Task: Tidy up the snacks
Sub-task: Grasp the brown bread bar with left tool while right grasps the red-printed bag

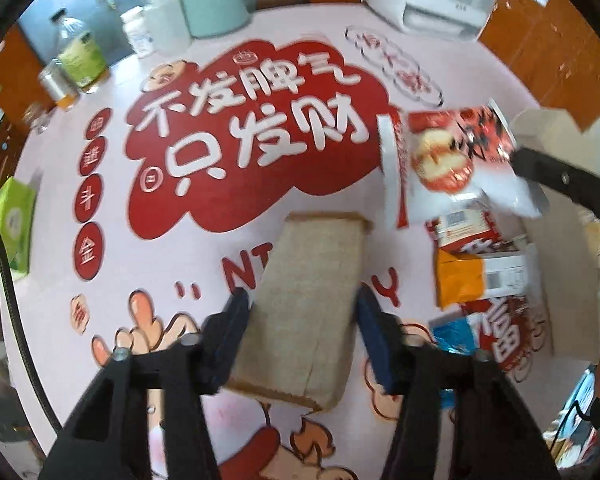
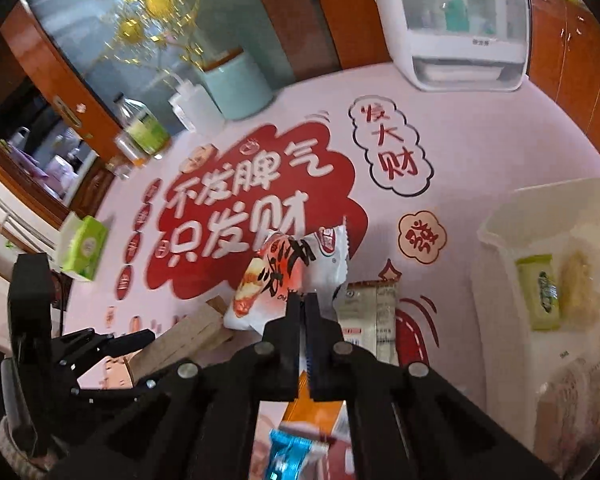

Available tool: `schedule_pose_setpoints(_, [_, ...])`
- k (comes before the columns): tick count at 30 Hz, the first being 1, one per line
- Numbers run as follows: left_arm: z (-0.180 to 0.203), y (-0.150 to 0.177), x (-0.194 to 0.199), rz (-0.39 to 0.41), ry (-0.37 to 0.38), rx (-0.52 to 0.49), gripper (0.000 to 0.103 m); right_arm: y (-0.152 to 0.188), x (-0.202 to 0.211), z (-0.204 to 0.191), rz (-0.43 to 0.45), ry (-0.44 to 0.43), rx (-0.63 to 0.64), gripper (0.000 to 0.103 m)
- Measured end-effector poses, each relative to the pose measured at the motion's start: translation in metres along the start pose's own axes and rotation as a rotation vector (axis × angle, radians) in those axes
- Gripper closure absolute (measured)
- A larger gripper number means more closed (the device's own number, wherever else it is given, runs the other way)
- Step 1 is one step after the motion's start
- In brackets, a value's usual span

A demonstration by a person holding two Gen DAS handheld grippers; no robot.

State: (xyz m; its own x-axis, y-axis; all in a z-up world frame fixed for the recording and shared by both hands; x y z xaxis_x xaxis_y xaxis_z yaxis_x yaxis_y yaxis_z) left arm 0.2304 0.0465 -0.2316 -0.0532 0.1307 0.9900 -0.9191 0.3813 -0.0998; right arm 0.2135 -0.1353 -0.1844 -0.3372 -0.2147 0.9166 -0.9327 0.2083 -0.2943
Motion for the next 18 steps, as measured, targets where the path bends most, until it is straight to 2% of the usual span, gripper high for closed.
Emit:
schedule_pose_setpoints(1, [-0.003,0.003,0.007,0.001,-0.012,0.02,0.102,0.003,0.009,-0.002,0.012,-0.009,0.005,0.101])
schedule_pose_setpoints(4, [-0.009,0.012,0.029,0.028,0.027,0.066,0.102,0.015,0.037,-0.007,0.052,-0.021,0.02,0.101])
schedule_pose_setpoints(7, [-0.001,0.022,0.051,0.073,0.027,0.057,0.103,0.028,0.063,-0.011,0.089,-0.031,0.034,0.101])
schedule_pose_setpoints(10, [0.006,0.031,0.056,0.069,0.054,0.054,0.099,0.044,0.083,-0.015,0.111,-0.035,0.054,0.101])
schedule_pose_setpoints(11, [0.005,0.034,0.053,0.062,0.039,0.067,0.094,0.05,0.087,-0.015,0.114,-0.032,0.061,0.101])
schedule_pose_setpoints(12, [0.005,0.035,0.049,0.054,0.031,0.072,0.075,0.056,0.09,-0.016,0.114,-0.029,0.069,0.101])
schedule_pose_setpoints(13, [0.003,0.037,0.043,0.042,0.024,0.092,0.05,0.06,0.091,-0.015,0.11,-0.028,0.072,0.101])
schedule_pose_setpoints(15, [-0.001,0.038,0.031,0.04,0.038,0.137,0.023,0.071,0.093,-0.014,0.098,-0.031,0.072,0.101])
schedule_pose_setpoints(18, [-0.006,0.039,0.005,0.013,0.066,0.203,0.023,0.082,0.097,-0.01,0.095,-0.023,0.076,0.101])
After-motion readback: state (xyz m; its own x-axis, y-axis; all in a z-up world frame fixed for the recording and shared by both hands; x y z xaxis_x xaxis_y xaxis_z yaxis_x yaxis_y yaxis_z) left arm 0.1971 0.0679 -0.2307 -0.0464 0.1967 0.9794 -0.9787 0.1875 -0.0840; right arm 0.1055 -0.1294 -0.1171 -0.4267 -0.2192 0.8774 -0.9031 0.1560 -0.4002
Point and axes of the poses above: each gripper's, at about its wrist camera, not at the fingertips, and x roughly against the way its jaws point, z to its right, y to its underside, the point moved 7 cm from there along -x, roughly the way its jaws point, and after that the axes turned 12 degrees about -z, right-handed, at the moved point
